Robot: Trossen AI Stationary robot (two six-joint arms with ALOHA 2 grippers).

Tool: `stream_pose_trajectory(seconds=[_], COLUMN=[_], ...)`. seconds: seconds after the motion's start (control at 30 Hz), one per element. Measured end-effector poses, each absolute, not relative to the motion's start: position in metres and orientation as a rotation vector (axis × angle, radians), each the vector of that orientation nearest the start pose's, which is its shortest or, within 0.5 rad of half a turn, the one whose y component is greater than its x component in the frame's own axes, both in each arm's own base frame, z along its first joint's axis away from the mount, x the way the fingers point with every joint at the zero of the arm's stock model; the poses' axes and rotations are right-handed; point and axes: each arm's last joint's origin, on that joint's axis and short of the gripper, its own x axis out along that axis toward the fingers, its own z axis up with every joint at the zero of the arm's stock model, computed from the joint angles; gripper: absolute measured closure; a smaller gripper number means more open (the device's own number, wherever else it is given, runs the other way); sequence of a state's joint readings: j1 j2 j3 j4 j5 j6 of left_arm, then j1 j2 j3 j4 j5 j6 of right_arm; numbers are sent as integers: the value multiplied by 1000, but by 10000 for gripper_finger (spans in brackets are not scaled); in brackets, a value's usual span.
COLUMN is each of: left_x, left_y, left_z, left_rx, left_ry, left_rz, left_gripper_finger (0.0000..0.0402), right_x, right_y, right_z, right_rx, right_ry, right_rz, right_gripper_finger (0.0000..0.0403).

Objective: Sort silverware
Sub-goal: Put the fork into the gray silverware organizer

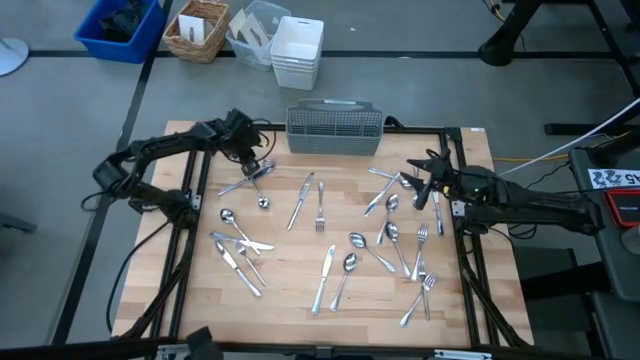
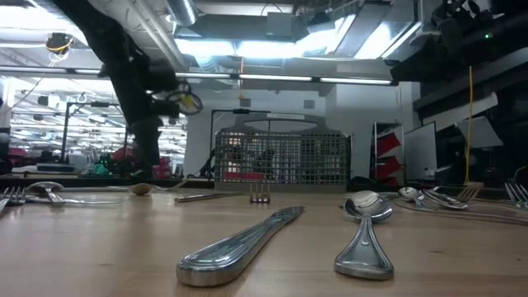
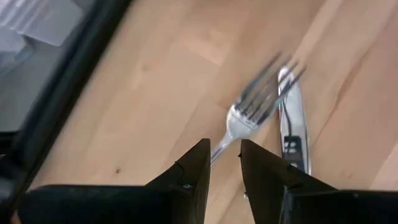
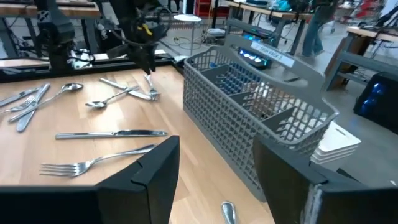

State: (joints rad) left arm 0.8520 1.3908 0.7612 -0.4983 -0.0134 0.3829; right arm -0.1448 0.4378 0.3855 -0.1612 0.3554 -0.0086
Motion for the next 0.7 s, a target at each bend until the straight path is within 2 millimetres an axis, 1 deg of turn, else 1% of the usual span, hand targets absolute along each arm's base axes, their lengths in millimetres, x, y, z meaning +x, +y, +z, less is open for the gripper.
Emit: stream_pose_trajectory(seconds=[0.13,0.33,0.5,0.7], left_x=[166,168,169,173], left_y=[190,193,196,201], left_z=[167,155,146,136], left_rx=[-113,-73,-37,-30], left_ry=[1240,1290,1342,1347], left_rz=[485,426,422,432], left_gripper_finger=[320,320,320,320], right_x=[120,119,119,119], right_y=[-28,-27,-27,-27], right_z=[242,240,239,239], right_rx=[-32,-34,-35,-36], right_ry=[224,241,253,253], right_rz=[-497,-496,-496,-496], right_gripper_finger=[198,198,198,198])
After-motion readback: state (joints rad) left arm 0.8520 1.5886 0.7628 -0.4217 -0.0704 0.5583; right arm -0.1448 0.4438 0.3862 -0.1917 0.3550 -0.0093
